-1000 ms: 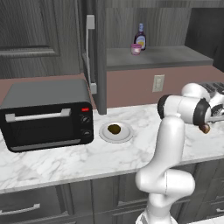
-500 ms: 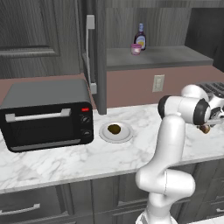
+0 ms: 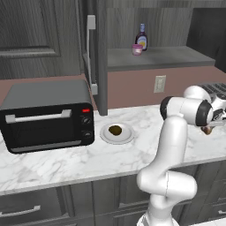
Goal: Pick the avocado and bread from the counter and place them on the plate. Then pick the jam from the cabinet and place it next to the plate. Lastly close the cabinet door.
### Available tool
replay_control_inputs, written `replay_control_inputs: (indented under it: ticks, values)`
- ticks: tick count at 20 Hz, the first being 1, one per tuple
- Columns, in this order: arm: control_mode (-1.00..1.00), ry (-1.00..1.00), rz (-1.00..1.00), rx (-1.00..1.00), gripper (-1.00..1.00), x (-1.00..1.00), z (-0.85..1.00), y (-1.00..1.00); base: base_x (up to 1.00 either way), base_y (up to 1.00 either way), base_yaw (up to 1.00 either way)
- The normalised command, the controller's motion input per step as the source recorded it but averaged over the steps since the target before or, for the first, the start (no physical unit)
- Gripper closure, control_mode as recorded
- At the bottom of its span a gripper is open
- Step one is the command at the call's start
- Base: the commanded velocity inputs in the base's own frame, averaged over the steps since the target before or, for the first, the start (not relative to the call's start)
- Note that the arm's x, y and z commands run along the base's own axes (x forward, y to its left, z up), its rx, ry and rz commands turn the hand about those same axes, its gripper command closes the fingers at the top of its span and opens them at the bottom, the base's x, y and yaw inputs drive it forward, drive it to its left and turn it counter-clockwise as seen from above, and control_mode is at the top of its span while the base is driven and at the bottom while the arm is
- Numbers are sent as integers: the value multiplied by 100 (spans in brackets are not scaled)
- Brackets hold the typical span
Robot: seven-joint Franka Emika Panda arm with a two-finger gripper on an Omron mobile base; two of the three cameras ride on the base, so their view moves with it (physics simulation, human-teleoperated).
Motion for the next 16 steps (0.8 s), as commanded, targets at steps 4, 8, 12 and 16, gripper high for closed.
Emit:
replay_control_inputs:
  ticks: [4, 8, 12, 16]
  values:
    - [-100, -5, 0, 0, 100, -39, 34, 0, 0, 0, 0]
    - [-100, -4, 0, 0, 100, -40, 40, 7, 0, 0, 0]
    - [-100, -2, 0, 0, 100, -25, 31, 33, 0, 0, 0]
    - [-100, -7, 0, -2, 100, -1, 4, 59, 0, 0, 0]
